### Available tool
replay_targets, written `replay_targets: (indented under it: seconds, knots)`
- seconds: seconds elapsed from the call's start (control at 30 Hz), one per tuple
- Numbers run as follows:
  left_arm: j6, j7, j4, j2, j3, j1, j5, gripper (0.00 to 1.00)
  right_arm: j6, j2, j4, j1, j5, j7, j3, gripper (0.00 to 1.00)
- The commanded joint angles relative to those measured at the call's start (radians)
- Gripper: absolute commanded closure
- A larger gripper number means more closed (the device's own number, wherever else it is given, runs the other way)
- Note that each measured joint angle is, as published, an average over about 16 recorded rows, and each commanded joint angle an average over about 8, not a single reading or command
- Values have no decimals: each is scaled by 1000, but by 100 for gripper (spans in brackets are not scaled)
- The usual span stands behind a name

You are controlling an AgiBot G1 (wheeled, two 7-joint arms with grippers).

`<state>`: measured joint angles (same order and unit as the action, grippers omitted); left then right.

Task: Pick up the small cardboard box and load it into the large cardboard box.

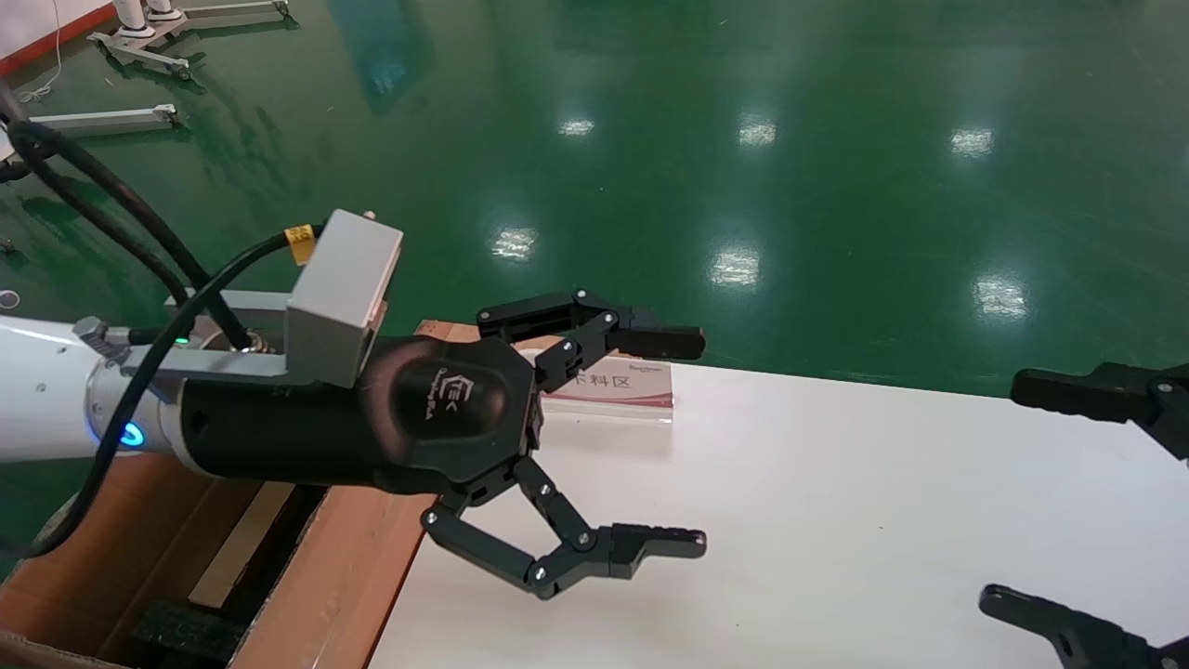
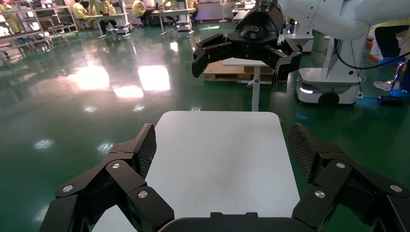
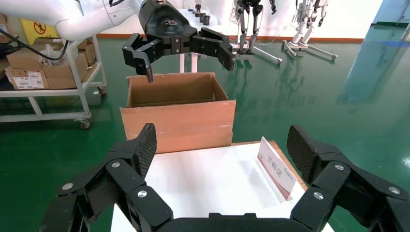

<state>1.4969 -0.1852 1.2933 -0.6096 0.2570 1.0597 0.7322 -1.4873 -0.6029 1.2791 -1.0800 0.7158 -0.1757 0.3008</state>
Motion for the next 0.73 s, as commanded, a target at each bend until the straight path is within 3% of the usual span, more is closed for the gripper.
replay_targets:
  seconds: [0.03, 0.73]
  knots:
    - [0, -1, -2, 0, 6, 3, 0, 0, 0, 0, 0, 0, 0, 0, 0, 0]
    - [-2, -3, -10, -1, 24, 16, -1, 0, 0, 0, 0, 0, 0, 0, 0, 0]
